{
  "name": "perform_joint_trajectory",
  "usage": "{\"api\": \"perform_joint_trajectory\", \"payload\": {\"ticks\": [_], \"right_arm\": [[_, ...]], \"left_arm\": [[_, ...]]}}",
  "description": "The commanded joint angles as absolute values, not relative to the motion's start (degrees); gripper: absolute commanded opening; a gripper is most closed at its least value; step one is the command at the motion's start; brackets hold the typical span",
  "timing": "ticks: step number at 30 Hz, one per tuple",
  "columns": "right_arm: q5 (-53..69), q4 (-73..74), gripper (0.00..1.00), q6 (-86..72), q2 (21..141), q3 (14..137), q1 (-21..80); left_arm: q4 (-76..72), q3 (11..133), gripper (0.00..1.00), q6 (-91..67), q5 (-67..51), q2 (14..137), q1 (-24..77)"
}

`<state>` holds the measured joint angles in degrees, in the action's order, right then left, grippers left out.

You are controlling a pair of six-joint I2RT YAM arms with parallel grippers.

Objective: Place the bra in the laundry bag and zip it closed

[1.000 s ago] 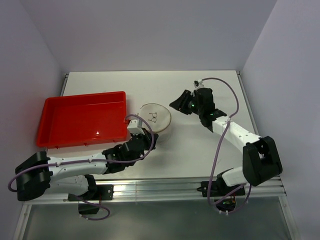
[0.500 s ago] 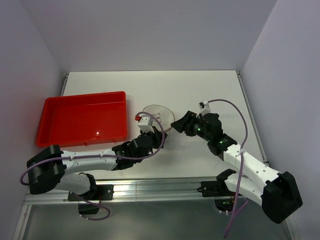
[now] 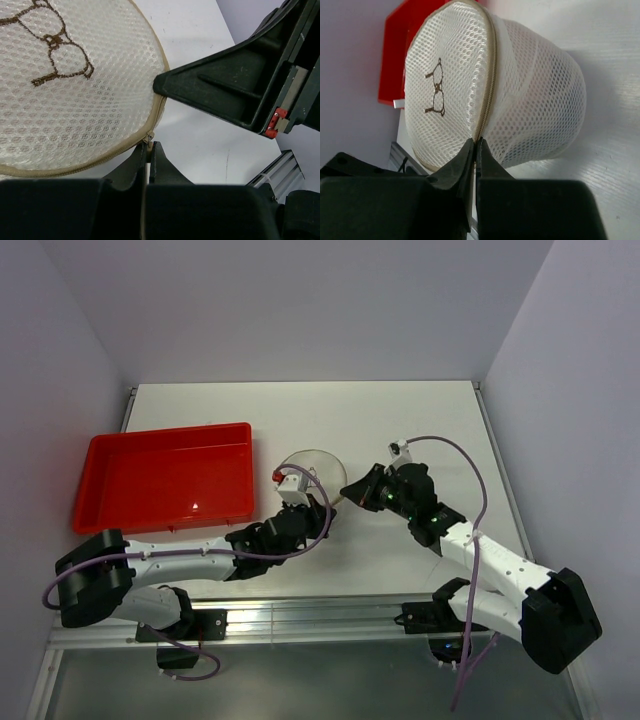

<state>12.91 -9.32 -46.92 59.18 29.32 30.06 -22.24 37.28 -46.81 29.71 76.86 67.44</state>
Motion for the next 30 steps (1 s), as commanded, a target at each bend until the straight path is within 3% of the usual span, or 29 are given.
{"api": "perform_joint_trajectory", "payload": {"ticks": [1,9,20,23,24,25,27,30], "right_arm": [[7.9,-9.5,0.00,-45.4,59.8,32.7,29.4],[6.0,-10.2,0.00,-42.9,63.4,37.5,22.7],[11.0,-10.5,0.00,-36.7,80.6,51.7,20.8],[5.8,-8.4,0.25,-35.2,77.7,49.7,24.5],[4.8,-7.7,0.47,-35.3,75.5,48.8,25.0],[4.2,-7.4,0.56,-35.8,74.2,47.6,25.5],[4.3,-8.3,0.71,-38.1,71.0,42.6,26.0],[4.3,-9.6,0.75,-40.8,62.3,36.1,27.3]], "left_arm": [[-23.4,37.3,0.00,-47.5,29.1,74.4,67.9],[-17.5,33.4,0.00,-48.3,33.7,68.5,67.9],[-15.2,32.5,0.00,-47.6,37.0,65.1,67.8],[-17.0,34.1,0.00,-46.5,36.0,67.1,67.8],[-18.4,34.6,0.00,-45.9,35.6,67.8,67.8],[-19.1,35.1,0.00,-45.5,35.3,69.0,67.8],[-20.8,36.5,0.00,-44.7,34.5,70.1,67.8],[-22.3,37.9,0.00,-43.9,33.4,71.8,67.8]]}}
